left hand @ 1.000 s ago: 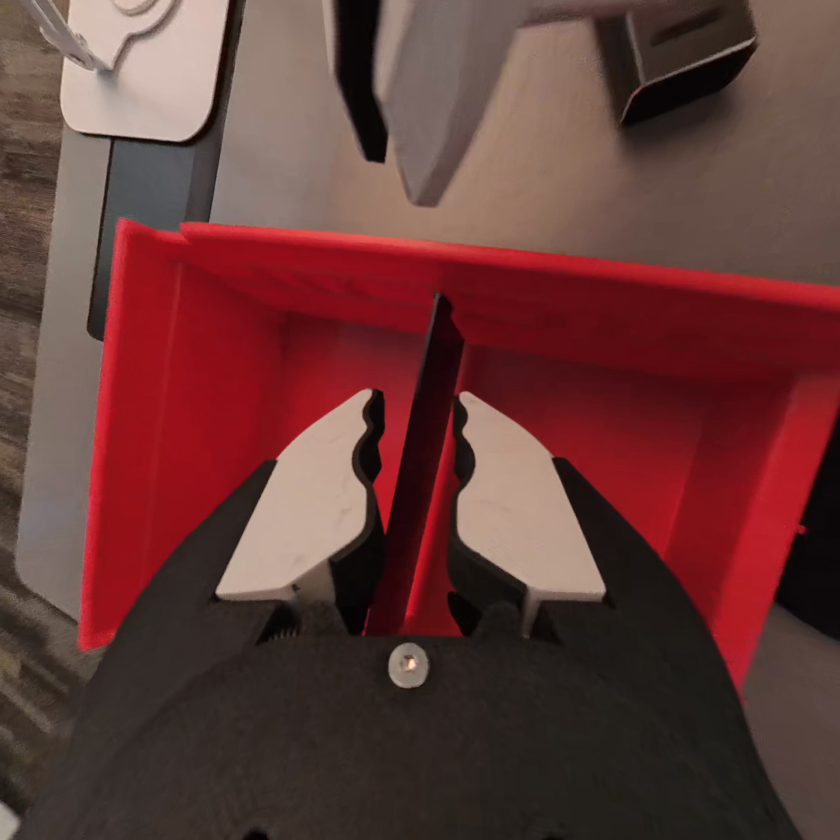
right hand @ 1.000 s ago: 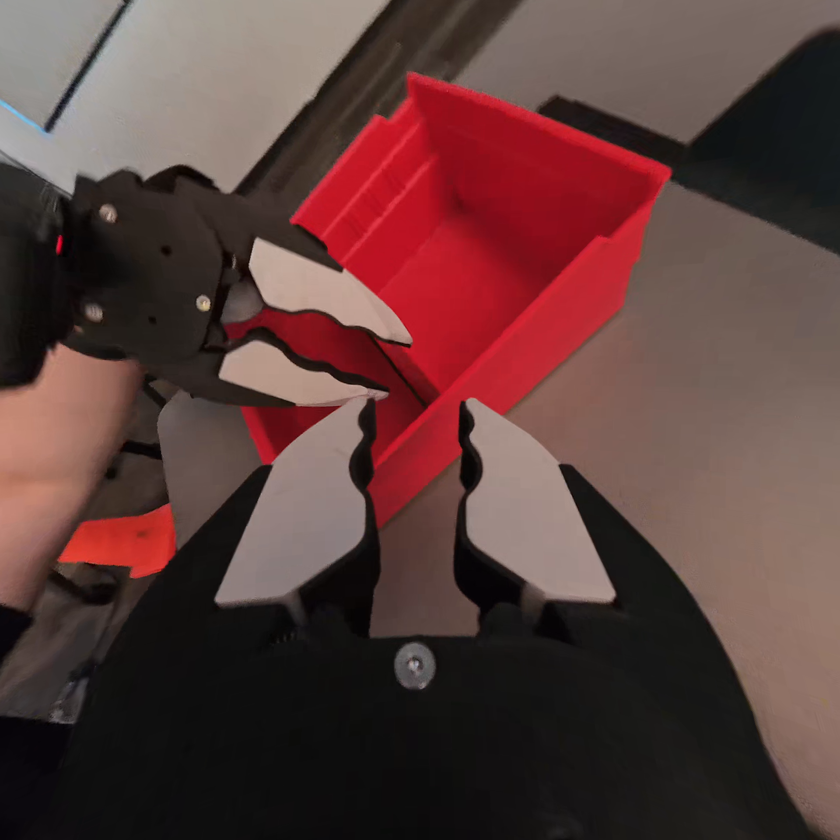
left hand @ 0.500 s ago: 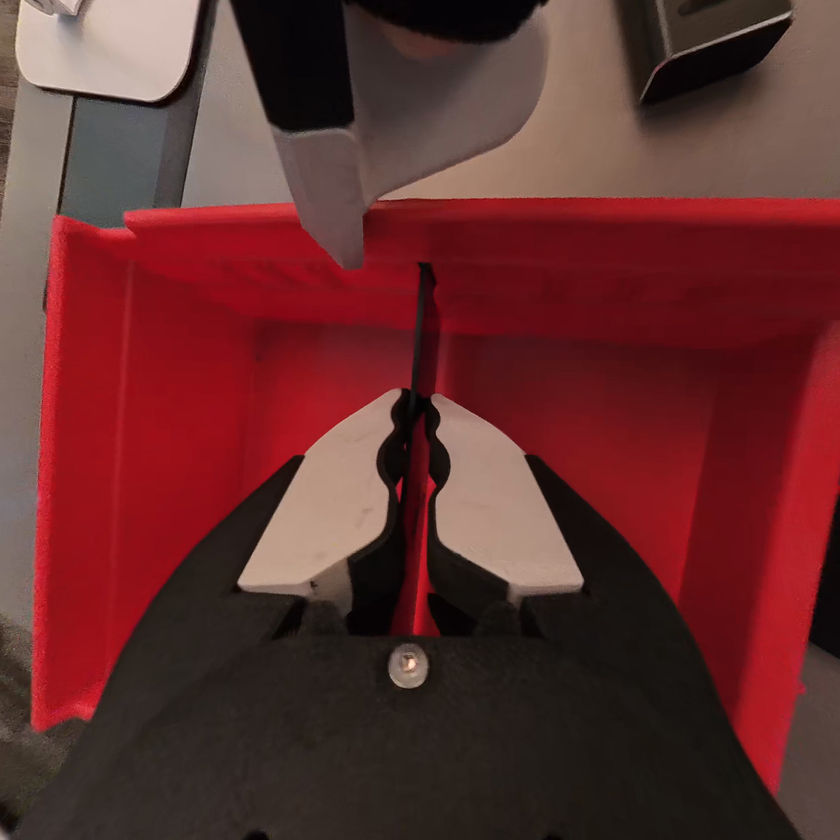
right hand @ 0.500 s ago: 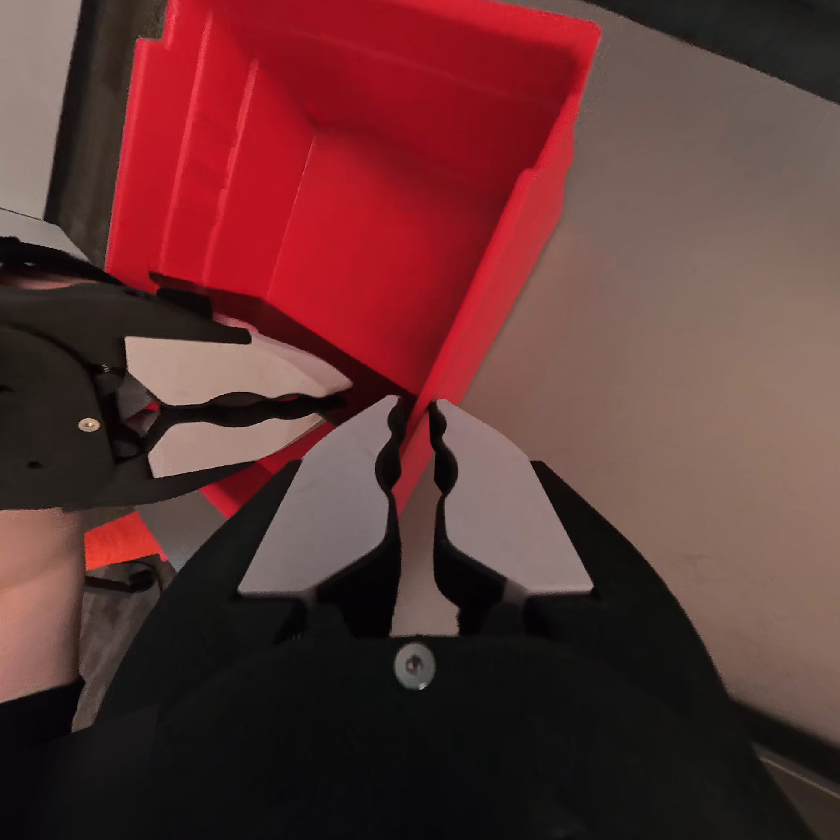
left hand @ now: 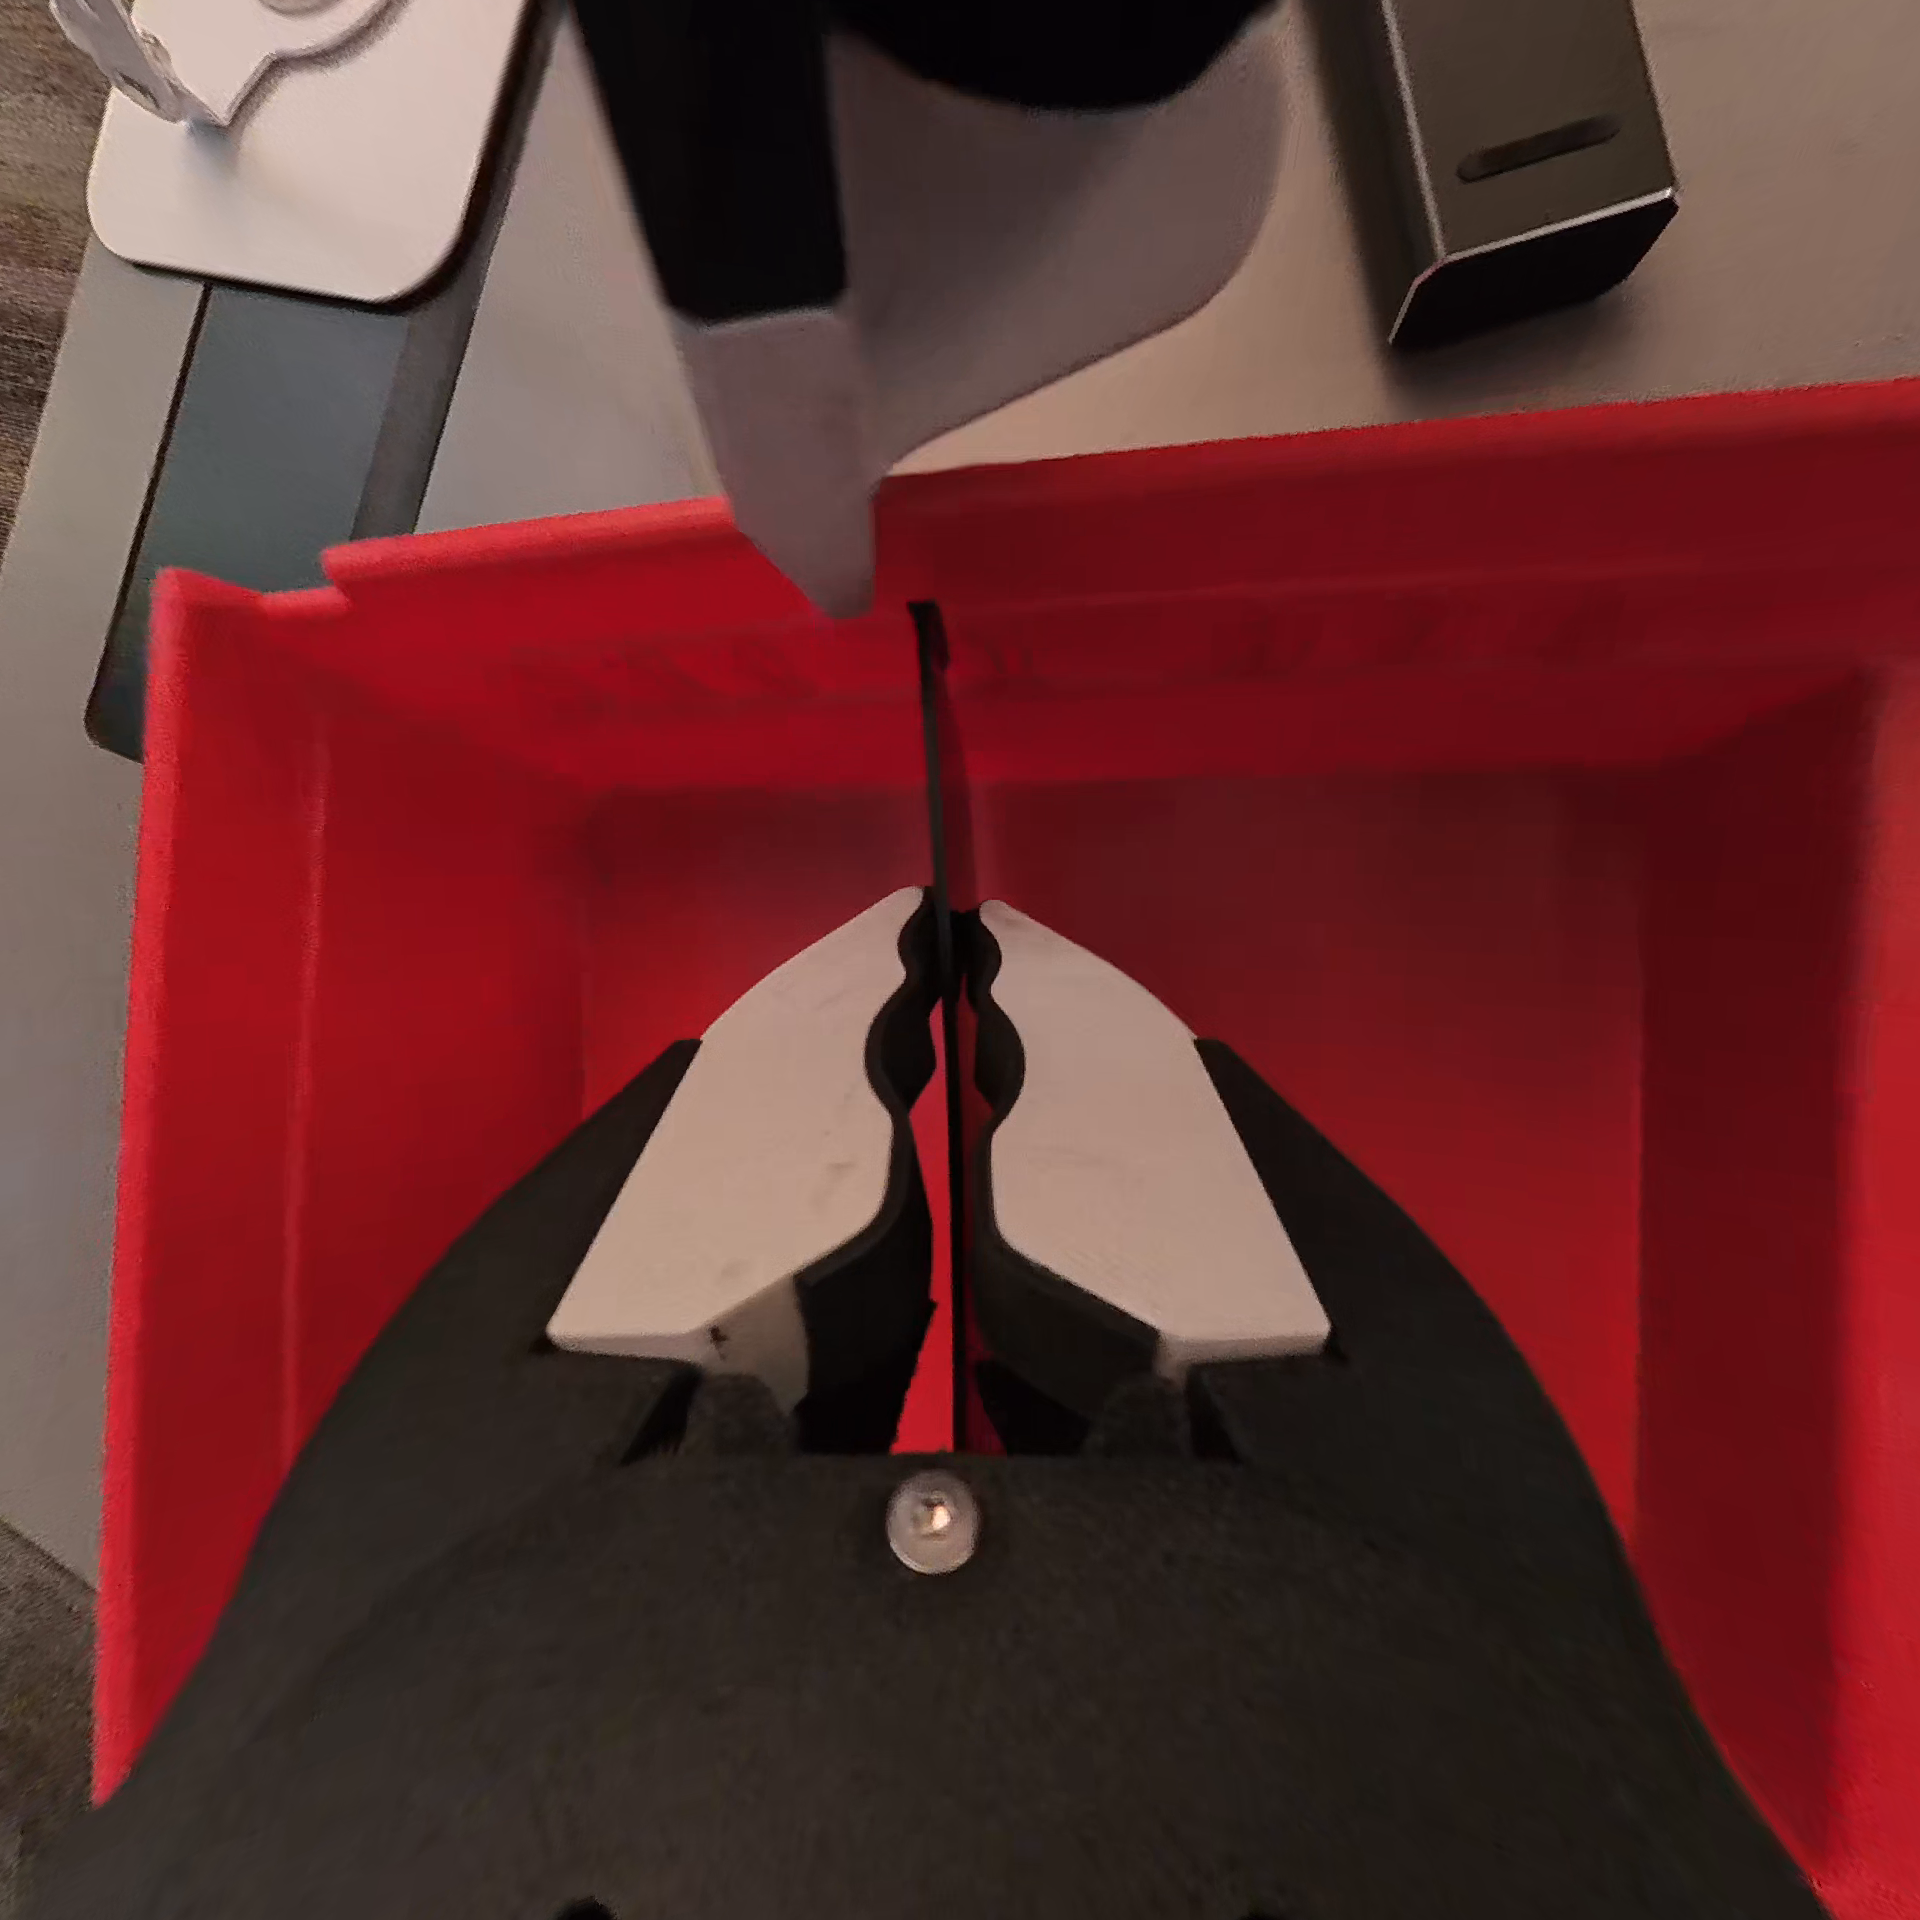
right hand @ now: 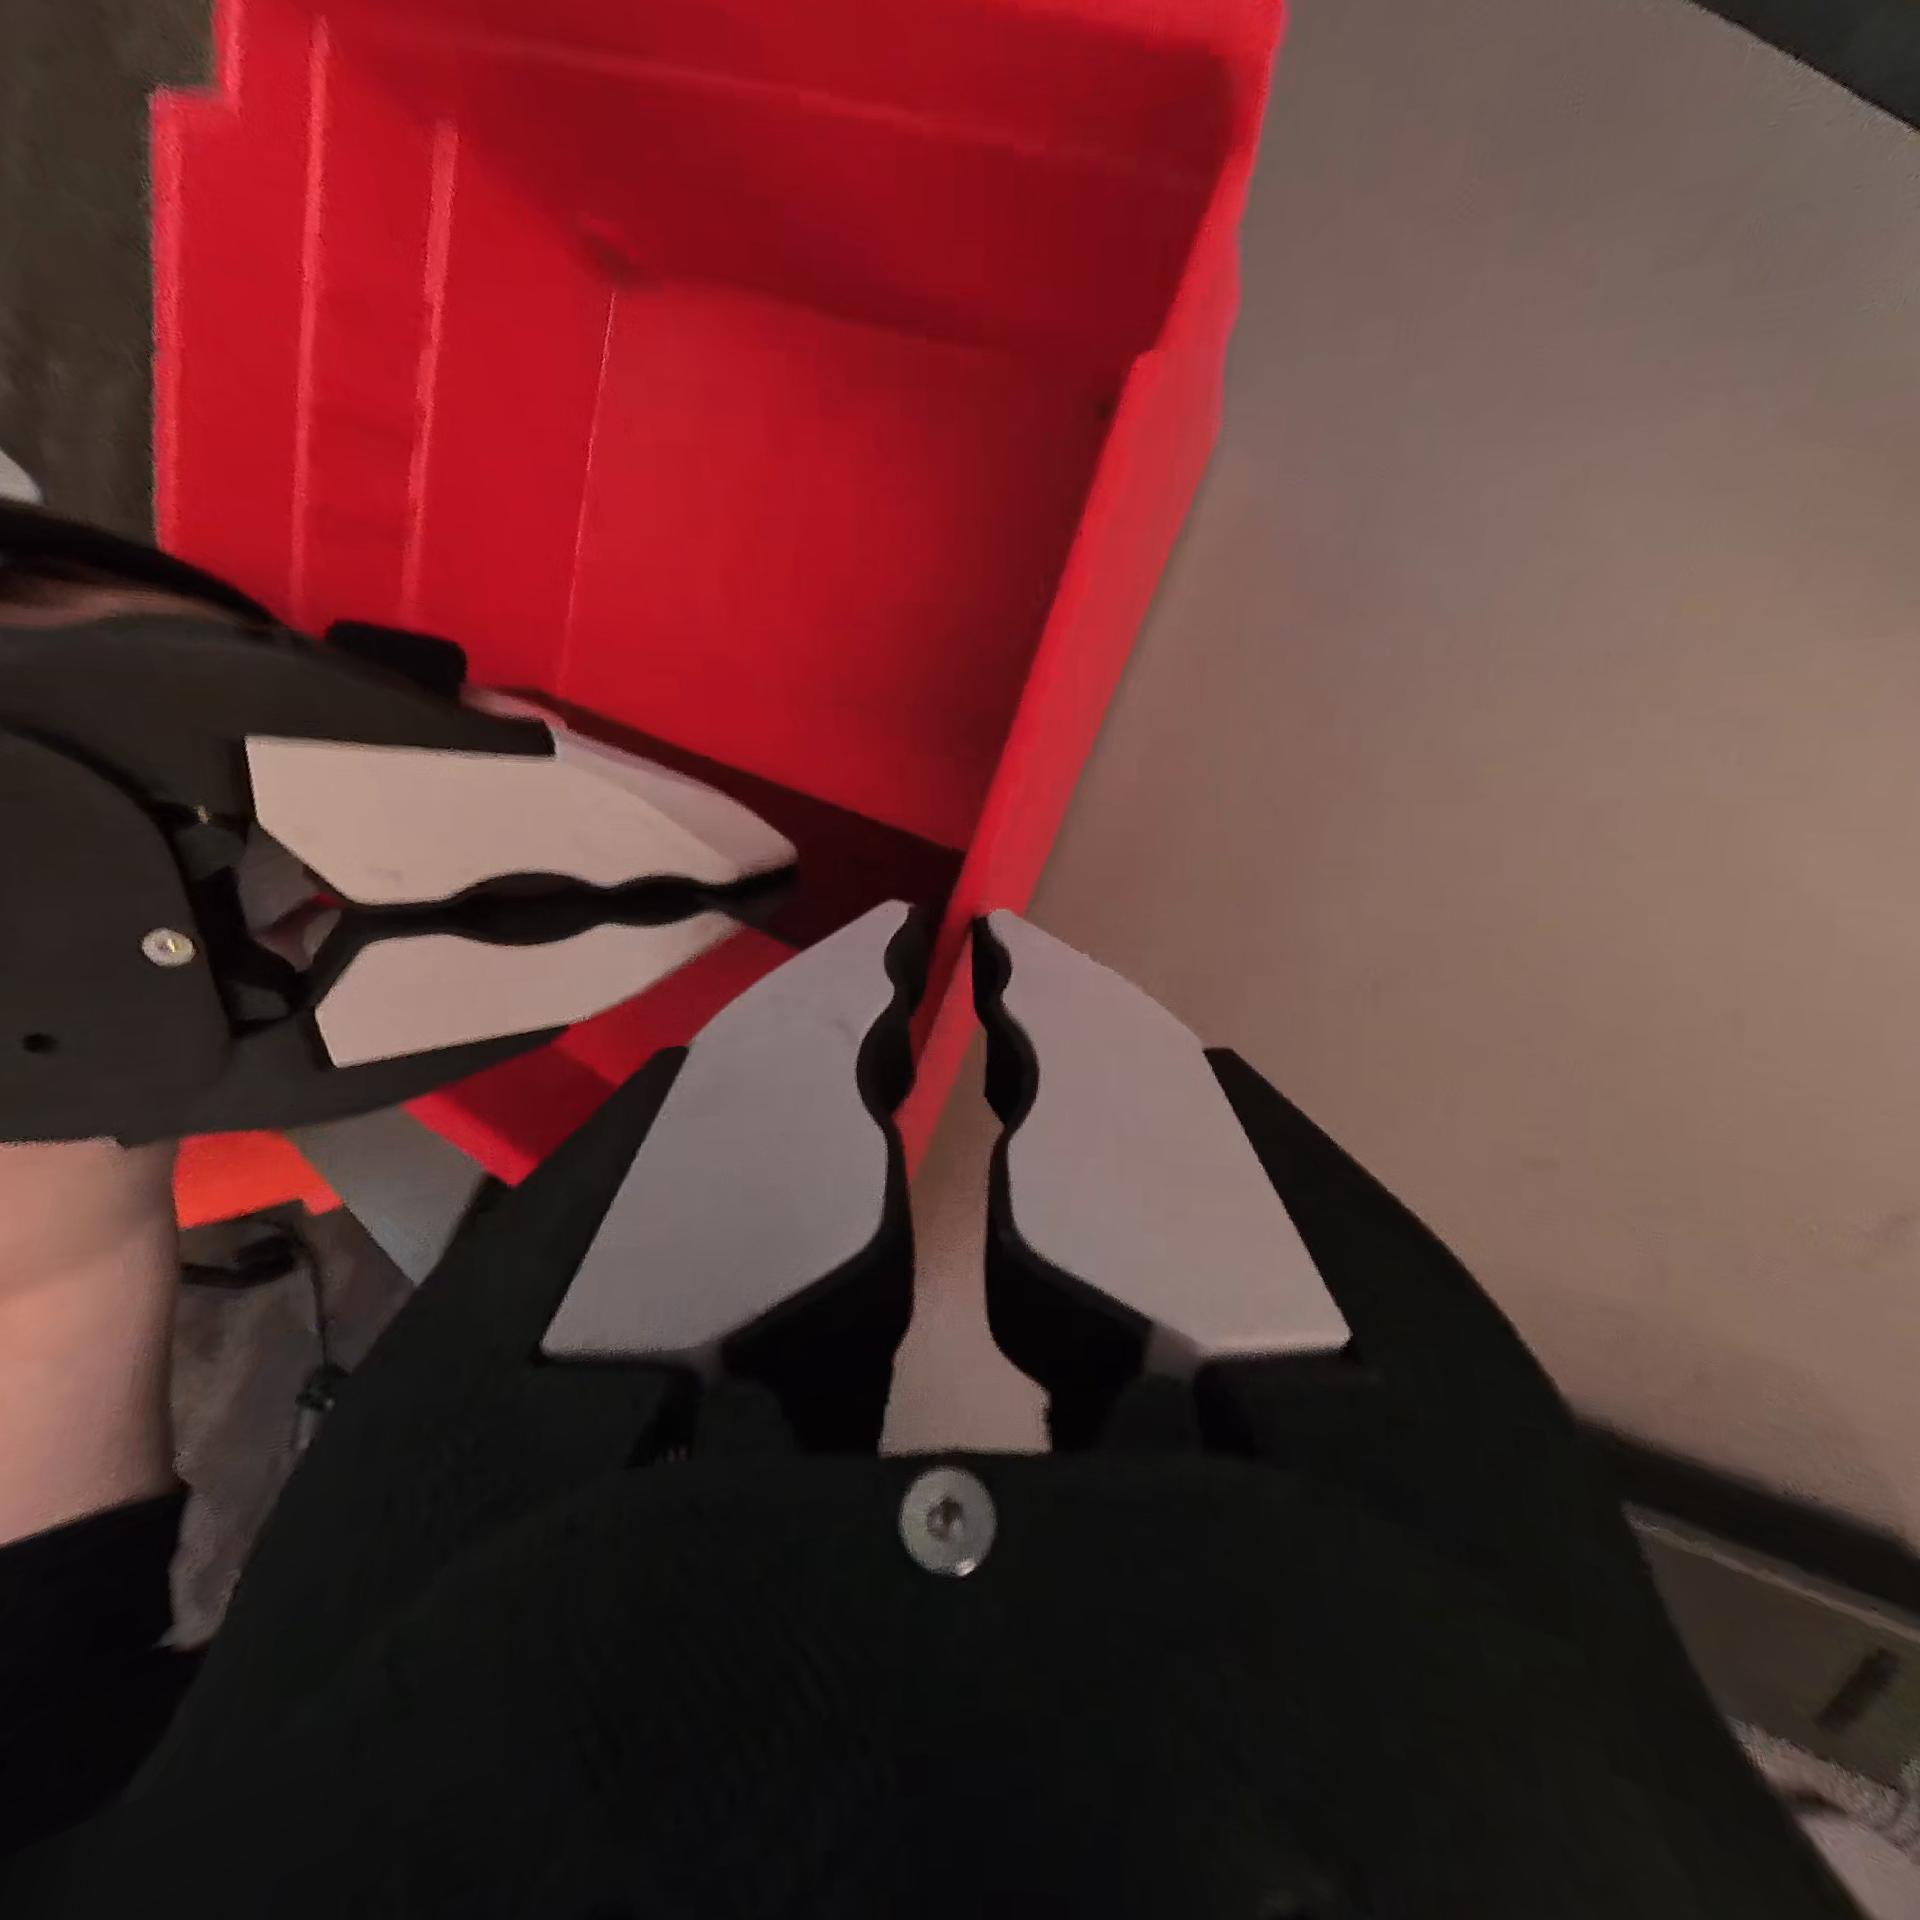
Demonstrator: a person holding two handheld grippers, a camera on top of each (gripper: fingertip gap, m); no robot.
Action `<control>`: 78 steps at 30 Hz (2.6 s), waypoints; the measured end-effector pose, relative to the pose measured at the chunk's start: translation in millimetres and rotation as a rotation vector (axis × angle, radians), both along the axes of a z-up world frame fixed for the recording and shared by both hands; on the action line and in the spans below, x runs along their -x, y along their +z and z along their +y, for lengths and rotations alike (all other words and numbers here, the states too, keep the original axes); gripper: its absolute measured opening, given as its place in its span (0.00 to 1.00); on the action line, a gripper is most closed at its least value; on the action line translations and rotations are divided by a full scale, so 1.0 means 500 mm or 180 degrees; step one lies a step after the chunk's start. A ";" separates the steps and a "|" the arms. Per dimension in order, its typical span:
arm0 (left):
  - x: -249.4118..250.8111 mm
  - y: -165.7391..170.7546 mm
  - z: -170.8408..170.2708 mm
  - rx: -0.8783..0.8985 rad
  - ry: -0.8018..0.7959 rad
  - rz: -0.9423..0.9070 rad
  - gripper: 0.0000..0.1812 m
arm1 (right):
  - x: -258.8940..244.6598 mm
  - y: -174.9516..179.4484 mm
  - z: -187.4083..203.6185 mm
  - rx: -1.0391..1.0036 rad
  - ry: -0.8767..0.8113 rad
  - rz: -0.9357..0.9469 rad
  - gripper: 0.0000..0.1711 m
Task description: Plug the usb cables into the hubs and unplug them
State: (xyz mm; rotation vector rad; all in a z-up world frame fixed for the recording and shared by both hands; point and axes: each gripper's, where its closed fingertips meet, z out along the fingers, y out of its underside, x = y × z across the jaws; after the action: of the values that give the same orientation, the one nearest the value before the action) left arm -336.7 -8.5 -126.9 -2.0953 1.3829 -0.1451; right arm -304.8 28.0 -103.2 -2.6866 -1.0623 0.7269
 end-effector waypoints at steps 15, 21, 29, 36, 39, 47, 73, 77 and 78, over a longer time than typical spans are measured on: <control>-0.025 -0.004 -0.013 0.0106 0.0096 0.0060 0.01 | -0.080 -0.042 -0.126 -0.0275 0.0737 -0.0654 0.06; -0.026 0.009 -0.005 0.0027 0.0214 -0.0071 0.01 | -0.081 -0.041 -0.125 -0.0195 0.0792 -0.0429 0.06; -0.029 0.010 -0.005 0.0005 0.0237 -0.0072 0.01 | -0.082 -0.041 -0.125 -0.0318 0.0833 -0.0628 0.06; -0.028 0.007 -0.005 0.0012 0.0275 -0.0116 0.01 | -0.079 -0.039 -0.126 -0.0392 0.0855 -0.0745 0.05; -0.027 0.004 -0.005 0.0018 0.0280 -0.0142 0.01 | -0.079 -0.039 -0.126 -0.0441 0.0883 -0.0831 0.05; -0.026 0.005 -0.007 -0.0008 0.0255 -0.0217 0.01 | -0.077 -0.037 -0.127 -0.0564 0.0886 -0.1030 0.05; -0.026 -0.002 -0.008 0.0259 0.0234 -0.0337 0.02 | -0.072 -0.034 -0.128 -0.0552 0.0696 -0.0795 0.05; -0.051 0.041 0.001 0.0091 0.0223 -0.0634 0.02 | -0.066 -0.030 -0.125 -0.0577 0.0625 -0.0484 0.06; -0.052 0.047 0.003 0.0058 0.0217 -0.0586 0.02 | -0.065 -0.029 -0.125 -0.0581 0.0616 -0.0416 0.06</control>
State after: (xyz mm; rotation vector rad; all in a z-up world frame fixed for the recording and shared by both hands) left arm -310.5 -6.9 -103.6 -2.0837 1.2041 -0.3154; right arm -272.2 -34.3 -117.7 -2.5288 -1.3640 0.4616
